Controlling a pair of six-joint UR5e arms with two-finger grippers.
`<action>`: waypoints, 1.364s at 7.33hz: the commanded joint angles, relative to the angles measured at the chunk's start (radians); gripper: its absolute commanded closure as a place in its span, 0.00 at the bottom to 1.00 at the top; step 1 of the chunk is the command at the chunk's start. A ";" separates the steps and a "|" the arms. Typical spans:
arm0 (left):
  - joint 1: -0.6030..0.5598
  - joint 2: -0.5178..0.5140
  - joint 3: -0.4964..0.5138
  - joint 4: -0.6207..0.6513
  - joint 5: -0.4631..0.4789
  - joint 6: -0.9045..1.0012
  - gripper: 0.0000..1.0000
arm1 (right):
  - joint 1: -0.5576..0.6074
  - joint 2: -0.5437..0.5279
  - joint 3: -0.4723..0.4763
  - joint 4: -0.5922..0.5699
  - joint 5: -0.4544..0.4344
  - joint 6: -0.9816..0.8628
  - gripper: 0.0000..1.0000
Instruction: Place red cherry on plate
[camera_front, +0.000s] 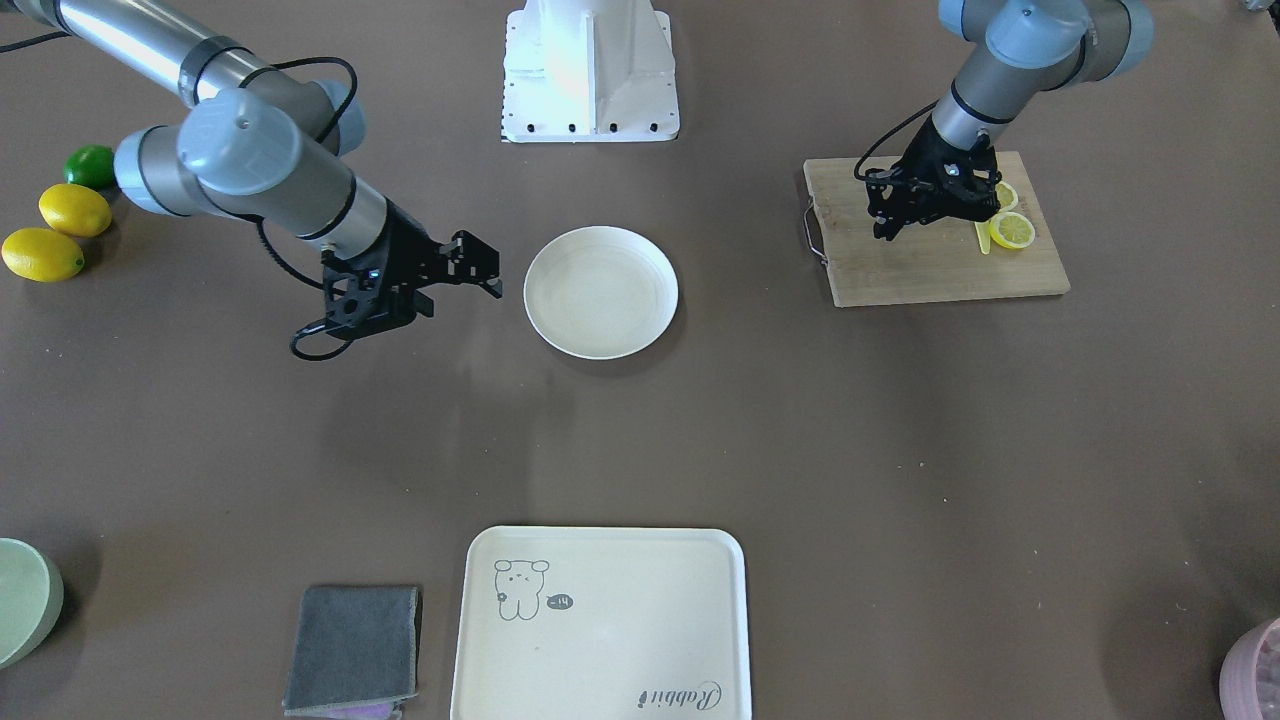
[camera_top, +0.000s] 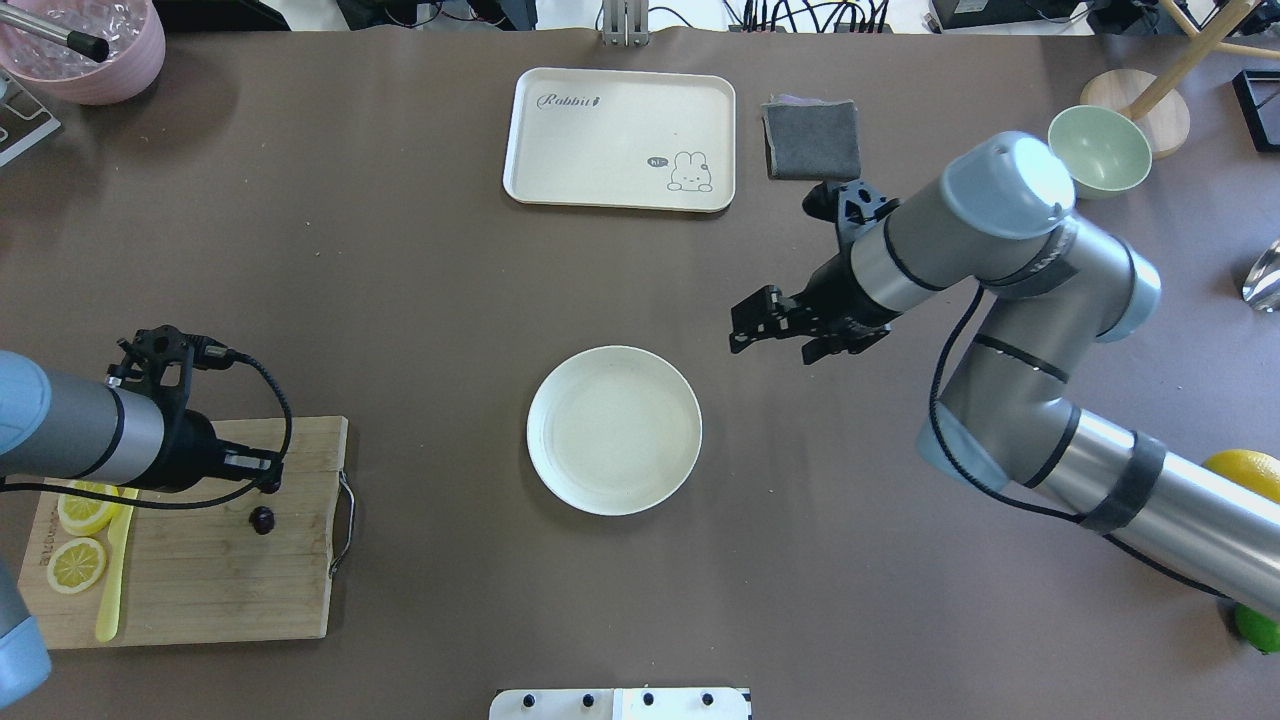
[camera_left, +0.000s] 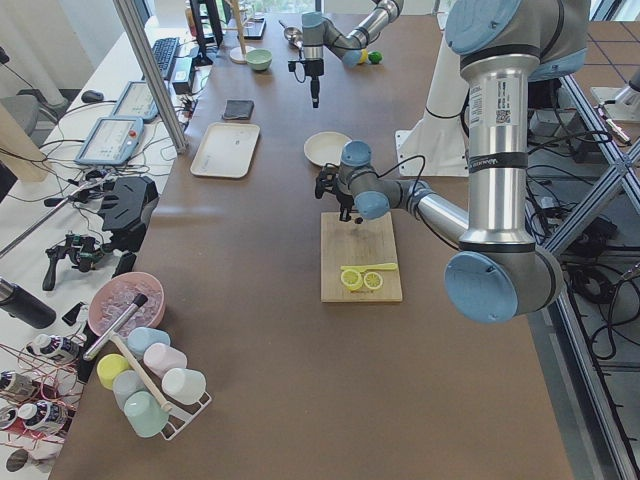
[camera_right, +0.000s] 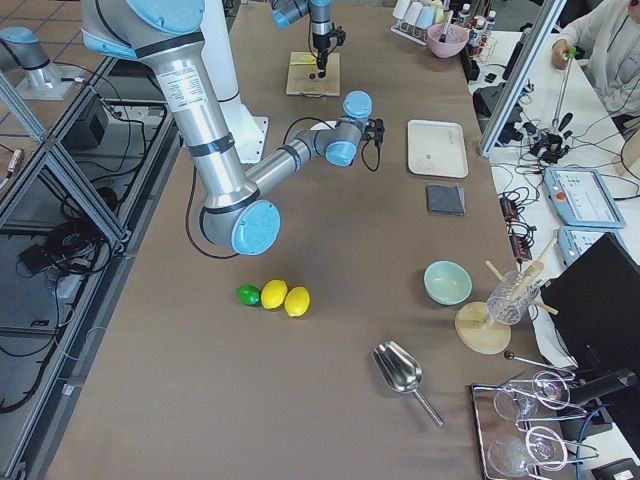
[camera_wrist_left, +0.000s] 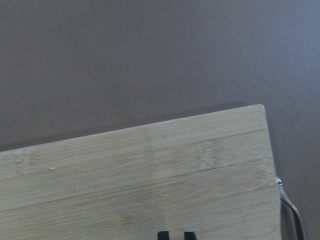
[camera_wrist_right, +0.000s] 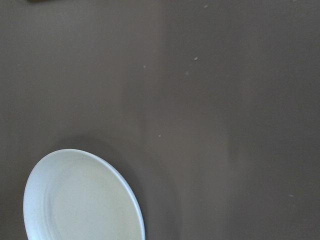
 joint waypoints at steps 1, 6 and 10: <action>0.003 -0.233 0.027 0.097 -0.003 -0.128 0.99 | 0.104 -0.119 0.051 0.000 0.051 -0.028 0.00; 0.107 -0.733 0.374 0.225 0.132 -0.308 0.98 | 0.244 -0.324 0.048 0.003 0.047 -0.310 0.00; 0.117 -0.735 0.360 0.228 0.135 -0.315 0.03 | 0.299 -0.370 0.050 0.004 0.043 -0.377 0.00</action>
